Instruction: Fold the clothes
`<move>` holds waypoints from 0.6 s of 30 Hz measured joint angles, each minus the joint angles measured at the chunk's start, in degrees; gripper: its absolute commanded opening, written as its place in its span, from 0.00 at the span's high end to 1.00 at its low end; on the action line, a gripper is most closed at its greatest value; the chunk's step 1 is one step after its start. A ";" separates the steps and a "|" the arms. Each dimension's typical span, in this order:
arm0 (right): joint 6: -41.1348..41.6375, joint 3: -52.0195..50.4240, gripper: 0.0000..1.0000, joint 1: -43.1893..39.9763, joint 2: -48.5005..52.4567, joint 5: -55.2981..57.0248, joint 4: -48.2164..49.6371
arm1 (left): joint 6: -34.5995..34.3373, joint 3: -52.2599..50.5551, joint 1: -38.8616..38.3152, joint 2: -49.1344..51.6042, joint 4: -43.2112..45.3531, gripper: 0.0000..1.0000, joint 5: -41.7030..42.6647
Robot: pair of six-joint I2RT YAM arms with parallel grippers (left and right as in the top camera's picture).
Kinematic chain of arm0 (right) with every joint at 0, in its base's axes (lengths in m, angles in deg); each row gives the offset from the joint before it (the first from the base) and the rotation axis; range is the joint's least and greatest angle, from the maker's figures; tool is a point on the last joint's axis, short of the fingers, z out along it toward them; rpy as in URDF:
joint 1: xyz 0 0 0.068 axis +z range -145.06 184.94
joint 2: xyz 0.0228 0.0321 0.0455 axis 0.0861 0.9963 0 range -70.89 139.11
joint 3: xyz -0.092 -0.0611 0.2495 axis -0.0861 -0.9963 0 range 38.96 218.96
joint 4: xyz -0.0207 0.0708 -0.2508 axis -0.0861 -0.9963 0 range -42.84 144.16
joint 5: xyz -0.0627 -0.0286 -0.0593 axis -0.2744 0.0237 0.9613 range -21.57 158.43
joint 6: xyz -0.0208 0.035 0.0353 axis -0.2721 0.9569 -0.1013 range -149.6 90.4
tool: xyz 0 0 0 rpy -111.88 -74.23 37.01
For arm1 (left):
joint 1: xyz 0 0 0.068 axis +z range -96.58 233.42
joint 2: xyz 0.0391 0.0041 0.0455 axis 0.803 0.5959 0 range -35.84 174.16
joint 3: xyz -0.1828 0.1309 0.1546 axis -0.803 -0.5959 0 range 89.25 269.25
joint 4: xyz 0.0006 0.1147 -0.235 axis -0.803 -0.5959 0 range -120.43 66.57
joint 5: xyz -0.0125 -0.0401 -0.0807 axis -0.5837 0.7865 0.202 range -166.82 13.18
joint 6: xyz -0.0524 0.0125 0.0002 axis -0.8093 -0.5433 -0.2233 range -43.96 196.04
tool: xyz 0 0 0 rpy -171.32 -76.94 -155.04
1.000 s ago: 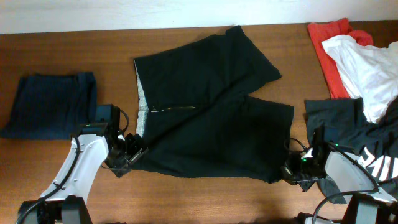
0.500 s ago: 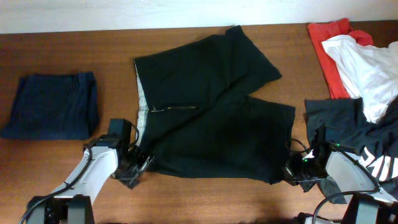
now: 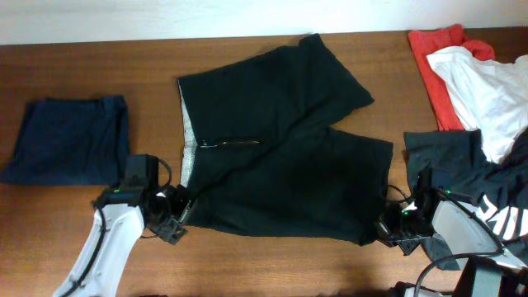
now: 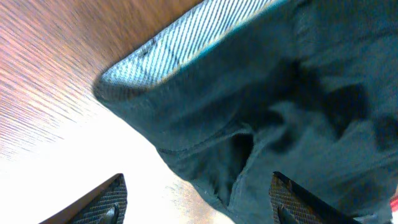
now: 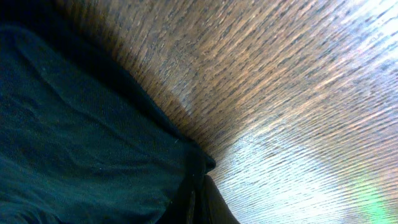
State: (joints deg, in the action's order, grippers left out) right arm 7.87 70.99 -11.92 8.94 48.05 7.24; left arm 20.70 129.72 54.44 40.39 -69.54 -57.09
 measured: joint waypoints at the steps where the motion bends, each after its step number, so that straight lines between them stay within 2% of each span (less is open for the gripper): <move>1: 0.02 0.00 0.96 0.00 0.00 0.00 0.00 | -0.07 0.07 0.15 -1.03 0.11 0.21 -1.79; 6: 0.02 0.00 0.96 0.00 0.00 0.00 -0.02 | -0.02 0.17 0.15 -1.14 0.24 0.21 -7.63; 9: 0.02 0.00 0.96 0.00 0.00 0.00 -0.02 | -0.09 0.17 0.15 1.57 0.57 0.27 -9.62; 11: -0.02 0.00 0.96 0.00 0.00 0.02 -0.04 | -0.24 0.17 0.15 4.81 2.32 0.43 -10.60; 12: 0.02 0.00 0.96 0.00 0.00 0.00 -0.04 | -0.24 0.17 0.15 6.27 2.93 0.69 -10.78; 15: 0.00 0.00 0.96 0.00 0.00 0.02 -0.26 | -0.63 0.26 0.15 10.75 4.26 1.00 -11.32; 18: 0.02 0.00 0.96 0.00 0.00 0.07 -0.90 | -0.37 0.79 0.13 11.65 4.31 1.00 -10.78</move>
State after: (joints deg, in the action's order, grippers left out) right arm 7.89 70.99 -11.92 8.94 48.11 6.35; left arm 20.33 130.50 54.57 52.04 -65.23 -67.87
